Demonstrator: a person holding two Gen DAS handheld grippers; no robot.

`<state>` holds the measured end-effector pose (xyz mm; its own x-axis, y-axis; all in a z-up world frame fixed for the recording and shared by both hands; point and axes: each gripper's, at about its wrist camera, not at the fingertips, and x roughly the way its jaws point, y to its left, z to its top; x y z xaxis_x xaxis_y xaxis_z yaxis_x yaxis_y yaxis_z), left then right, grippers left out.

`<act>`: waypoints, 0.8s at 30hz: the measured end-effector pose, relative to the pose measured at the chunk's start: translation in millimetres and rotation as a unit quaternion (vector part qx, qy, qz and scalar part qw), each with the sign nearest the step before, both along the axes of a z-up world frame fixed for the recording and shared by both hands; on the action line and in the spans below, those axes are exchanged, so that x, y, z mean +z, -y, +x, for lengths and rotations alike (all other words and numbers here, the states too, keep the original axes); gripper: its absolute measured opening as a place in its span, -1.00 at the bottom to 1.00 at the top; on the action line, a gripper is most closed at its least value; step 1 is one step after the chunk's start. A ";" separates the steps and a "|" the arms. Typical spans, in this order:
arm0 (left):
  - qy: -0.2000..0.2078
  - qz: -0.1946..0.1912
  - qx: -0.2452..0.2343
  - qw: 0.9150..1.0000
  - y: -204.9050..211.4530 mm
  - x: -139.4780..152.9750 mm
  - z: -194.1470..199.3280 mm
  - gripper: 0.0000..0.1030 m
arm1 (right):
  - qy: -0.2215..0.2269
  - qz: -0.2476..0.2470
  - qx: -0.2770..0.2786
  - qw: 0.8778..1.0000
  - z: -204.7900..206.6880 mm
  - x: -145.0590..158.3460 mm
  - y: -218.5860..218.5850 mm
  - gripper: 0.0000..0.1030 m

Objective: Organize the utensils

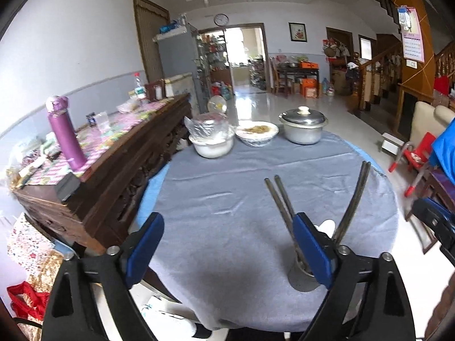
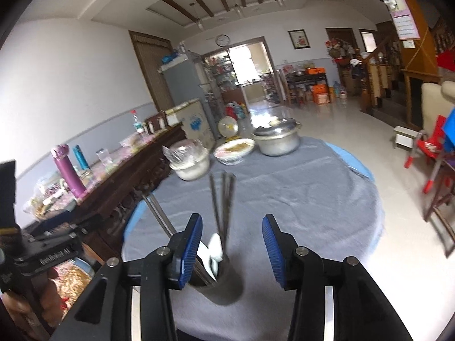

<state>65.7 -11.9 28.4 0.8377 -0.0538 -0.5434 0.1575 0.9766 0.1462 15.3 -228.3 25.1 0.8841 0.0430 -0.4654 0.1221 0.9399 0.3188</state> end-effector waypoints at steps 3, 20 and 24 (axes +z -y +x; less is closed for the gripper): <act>0.023 0.019 0.019 0.999 -0.2 0.2 -10.4 0.87 | -0.013 -0.004 -0.004 1.000 -12.4 -7.1 -1.2 -0.09; 0.064 0.029 0.054 0.996 3.7 14.3 -65.1 0.92 | 0.010 -0.017 0.010 1.000 -71.6 3.4 -18.8 -0.08; 0.065 0.024 0.053 0.996 0.2 17.1 -72.8 0.92 | 0.007 -0.019 0.012 1.000 -72.4 3.3 -22.6 -0.08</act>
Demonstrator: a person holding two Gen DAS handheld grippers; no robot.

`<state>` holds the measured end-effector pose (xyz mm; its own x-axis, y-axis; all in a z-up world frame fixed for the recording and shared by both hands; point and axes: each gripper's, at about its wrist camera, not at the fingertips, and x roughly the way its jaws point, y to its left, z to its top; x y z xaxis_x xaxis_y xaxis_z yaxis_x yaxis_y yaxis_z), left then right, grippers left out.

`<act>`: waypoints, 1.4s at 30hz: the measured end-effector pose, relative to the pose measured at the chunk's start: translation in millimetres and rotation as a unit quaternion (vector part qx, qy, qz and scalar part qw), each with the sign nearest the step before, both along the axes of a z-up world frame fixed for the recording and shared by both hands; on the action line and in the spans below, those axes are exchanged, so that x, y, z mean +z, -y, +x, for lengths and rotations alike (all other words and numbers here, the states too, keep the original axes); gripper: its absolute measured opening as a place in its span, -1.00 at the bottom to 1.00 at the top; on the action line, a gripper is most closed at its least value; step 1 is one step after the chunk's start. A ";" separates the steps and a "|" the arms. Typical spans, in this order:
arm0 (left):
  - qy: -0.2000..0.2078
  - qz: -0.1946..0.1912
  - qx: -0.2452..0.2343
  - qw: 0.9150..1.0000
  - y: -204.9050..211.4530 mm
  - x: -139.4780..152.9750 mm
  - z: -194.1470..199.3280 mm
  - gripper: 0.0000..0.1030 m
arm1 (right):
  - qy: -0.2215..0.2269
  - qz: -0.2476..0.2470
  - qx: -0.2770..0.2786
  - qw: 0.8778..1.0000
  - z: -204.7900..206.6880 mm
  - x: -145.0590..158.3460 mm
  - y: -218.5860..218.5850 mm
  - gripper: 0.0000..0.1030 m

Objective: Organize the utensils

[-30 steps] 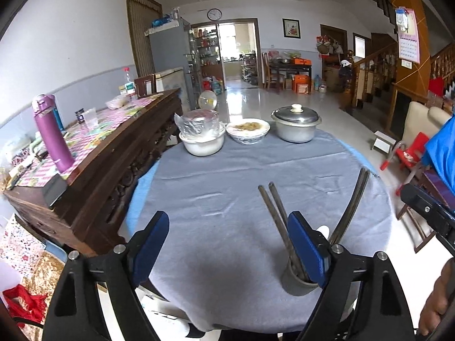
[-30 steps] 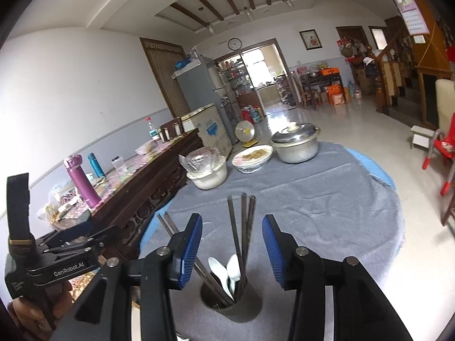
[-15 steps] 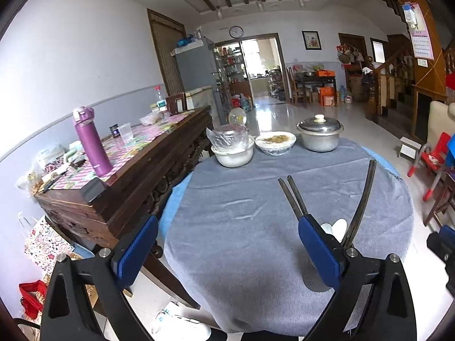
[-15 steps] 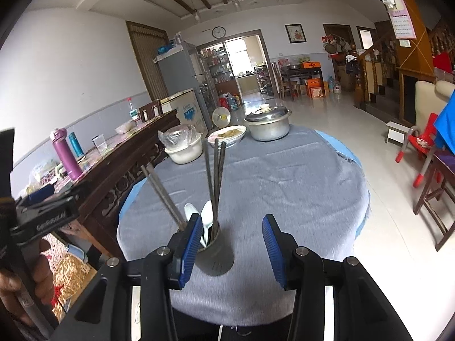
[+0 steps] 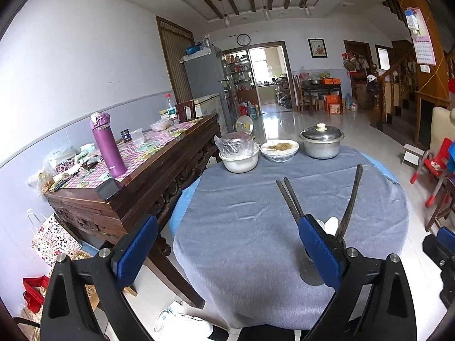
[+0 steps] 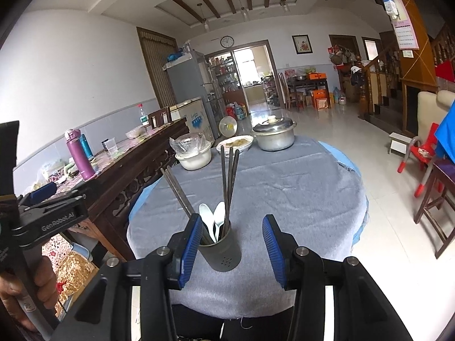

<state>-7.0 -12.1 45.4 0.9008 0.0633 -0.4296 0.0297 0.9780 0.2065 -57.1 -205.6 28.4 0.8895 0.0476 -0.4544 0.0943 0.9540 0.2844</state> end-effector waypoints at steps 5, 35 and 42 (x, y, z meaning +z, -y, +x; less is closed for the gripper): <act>0.003 -0.006 0.003 1.000 -4.7 1.8 -3.2 0.92 | -0.005 -0.007 -0.007 1.000 1.4 -0.9 -5.2 -0.05; 0.003 -0.011 0.004 1.000 -24.8 -3.0 -17.2 0.92 | -0.006 -0.019 -0.006 1.000 8.4 8.5 -29.0 -0.03; 0.003 -0.012 0.003 1.000 -24.6 -3.2 -18.0 0.92 | -0.006 -0.020 -0.005 1.000 8.3 8.8 -29.1 -0.02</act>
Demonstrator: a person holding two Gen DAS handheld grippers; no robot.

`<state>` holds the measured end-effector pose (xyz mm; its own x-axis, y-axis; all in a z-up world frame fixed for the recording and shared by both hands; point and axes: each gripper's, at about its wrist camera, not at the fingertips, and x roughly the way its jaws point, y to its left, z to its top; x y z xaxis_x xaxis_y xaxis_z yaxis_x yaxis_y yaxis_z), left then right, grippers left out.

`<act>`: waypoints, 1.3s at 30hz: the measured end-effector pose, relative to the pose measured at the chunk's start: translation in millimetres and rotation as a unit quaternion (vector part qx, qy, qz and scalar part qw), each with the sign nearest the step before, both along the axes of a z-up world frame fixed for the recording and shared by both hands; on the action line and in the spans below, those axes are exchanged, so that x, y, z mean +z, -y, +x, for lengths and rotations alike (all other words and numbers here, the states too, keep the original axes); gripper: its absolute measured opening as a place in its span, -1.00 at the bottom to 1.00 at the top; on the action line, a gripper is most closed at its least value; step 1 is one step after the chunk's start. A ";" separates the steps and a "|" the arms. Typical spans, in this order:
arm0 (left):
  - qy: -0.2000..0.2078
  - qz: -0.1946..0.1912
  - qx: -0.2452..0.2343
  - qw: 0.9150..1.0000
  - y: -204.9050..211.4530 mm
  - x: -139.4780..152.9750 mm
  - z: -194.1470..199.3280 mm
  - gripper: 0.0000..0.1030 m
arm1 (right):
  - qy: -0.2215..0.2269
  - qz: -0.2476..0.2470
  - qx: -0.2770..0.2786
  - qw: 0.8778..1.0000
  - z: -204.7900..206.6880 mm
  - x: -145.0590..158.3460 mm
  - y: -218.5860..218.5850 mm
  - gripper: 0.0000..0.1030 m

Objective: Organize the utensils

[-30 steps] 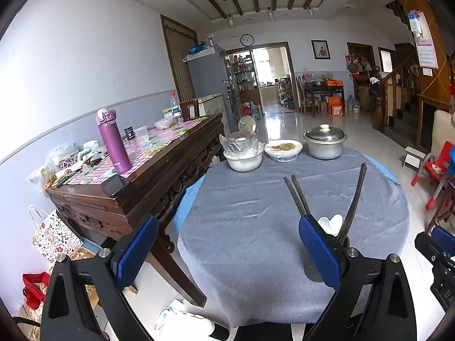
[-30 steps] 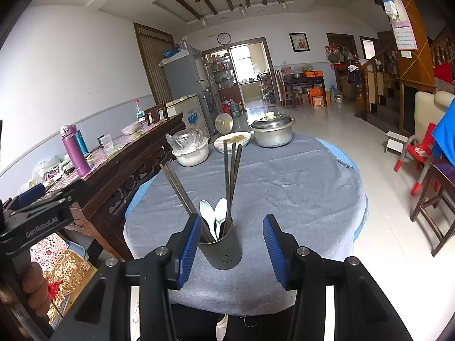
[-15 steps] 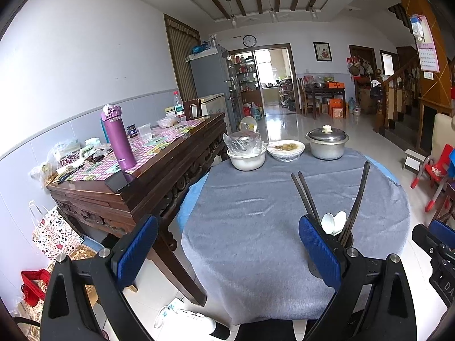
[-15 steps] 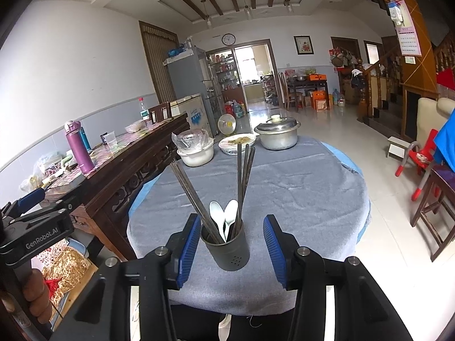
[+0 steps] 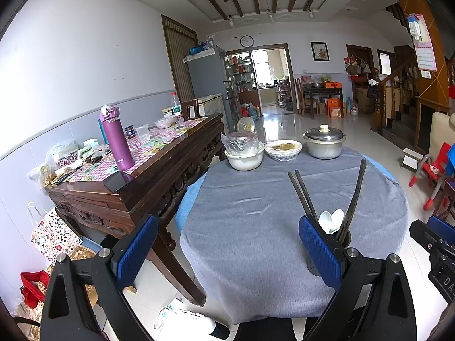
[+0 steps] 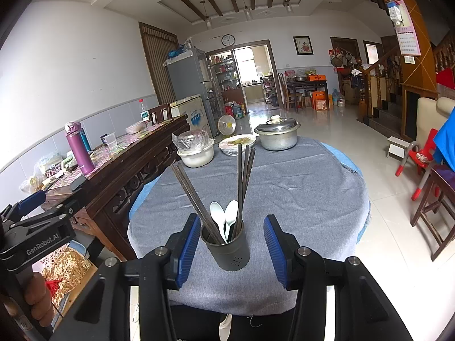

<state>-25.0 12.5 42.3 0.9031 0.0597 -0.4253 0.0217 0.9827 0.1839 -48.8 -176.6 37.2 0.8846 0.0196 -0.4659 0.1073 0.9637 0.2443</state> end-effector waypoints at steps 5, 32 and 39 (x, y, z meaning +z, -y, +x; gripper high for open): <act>0.001 -0.002 0.001 1.000 -1.0 0.2 -1.1 0.92 | -0.001 -0.001 0.002 1.000 -1.0 -0.3 -3.3 -0.02; -0.010 -0.004 -0.002 1.000 -6.9 -1.2 6.1 0.92 | 0.005 -0.011 0.005 1.000 2.8 1.7 -6.7 0.01; -0.019 0.007 -0.004 1.000 -2.9 -5.2 18.1 0.92 | 0.002 -0.007 0.003 1.000 11.2 -0.3 -2.3 0.01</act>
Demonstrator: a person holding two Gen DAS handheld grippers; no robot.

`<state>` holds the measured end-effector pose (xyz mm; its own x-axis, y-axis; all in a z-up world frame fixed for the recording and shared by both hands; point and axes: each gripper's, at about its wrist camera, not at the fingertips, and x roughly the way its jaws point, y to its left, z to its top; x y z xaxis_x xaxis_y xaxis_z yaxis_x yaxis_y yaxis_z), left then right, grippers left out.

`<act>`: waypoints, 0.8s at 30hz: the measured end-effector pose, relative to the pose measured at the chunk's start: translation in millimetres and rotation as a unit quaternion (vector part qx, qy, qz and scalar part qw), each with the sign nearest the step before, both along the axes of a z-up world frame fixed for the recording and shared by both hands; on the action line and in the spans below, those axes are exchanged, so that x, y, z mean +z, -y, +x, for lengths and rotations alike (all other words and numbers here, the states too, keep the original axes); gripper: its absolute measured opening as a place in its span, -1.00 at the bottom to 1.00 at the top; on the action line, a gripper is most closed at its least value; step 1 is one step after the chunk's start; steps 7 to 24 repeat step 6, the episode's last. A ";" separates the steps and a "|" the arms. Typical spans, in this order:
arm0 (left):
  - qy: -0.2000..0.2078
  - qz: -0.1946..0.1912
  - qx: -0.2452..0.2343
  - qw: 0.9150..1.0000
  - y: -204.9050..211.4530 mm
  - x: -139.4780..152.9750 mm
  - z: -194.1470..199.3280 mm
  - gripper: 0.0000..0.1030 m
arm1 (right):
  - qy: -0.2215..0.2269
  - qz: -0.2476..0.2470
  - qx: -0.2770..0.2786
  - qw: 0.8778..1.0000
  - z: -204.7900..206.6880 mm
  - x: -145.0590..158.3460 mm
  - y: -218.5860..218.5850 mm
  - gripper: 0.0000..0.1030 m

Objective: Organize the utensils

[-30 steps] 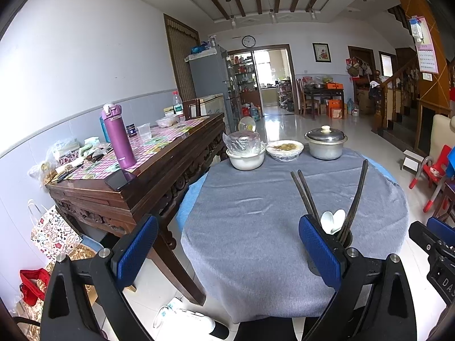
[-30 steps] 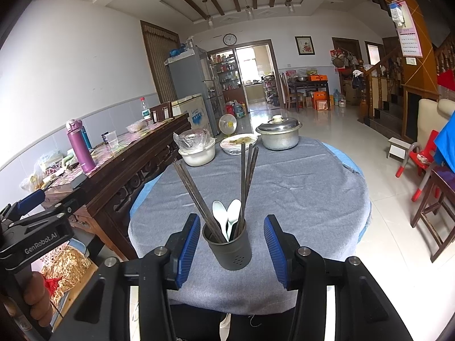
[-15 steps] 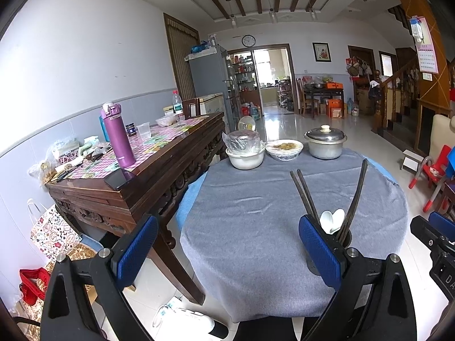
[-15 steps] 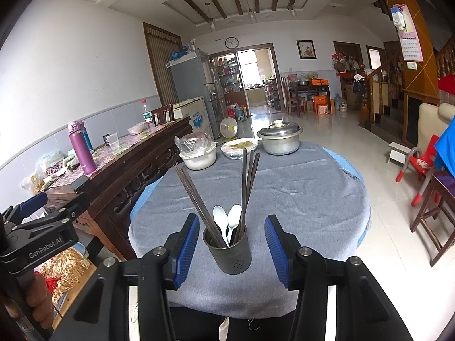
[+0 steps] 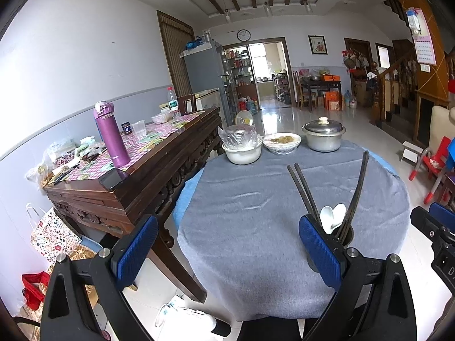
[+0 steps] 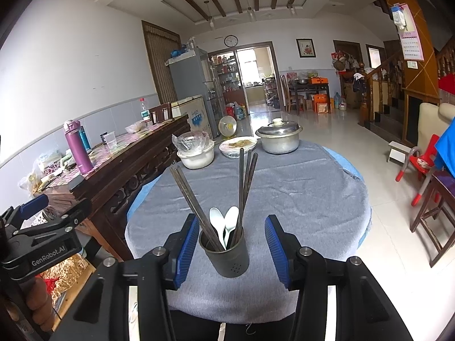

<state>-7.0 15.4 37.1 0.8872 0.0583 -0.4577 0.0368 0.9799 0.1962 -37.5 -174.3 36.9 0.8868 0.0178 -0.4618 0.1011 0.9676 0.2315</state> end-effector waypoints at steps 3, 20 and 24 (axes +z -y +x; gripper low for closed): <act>-0.003 -0.006 -0.003 1.000 -1.4 -3.1 8.5 0.92 | -0.007 -0.001 -0.006 1.000 10.6 -6.0 6.4 0.01; -0.030 -0.035 -0.002 0.999 -12.0 -13.1 38.4 0.92 | -0.026 0.001 -0.028 0.999 27.4 -18.1 23.8 0.01; -0.030 -0.035 -0.002 0.999 -12.0 -13.1 38.4 0.92 | -0.026 0.001 -0.028 0.999 27.4 -18.1 23.8 0.01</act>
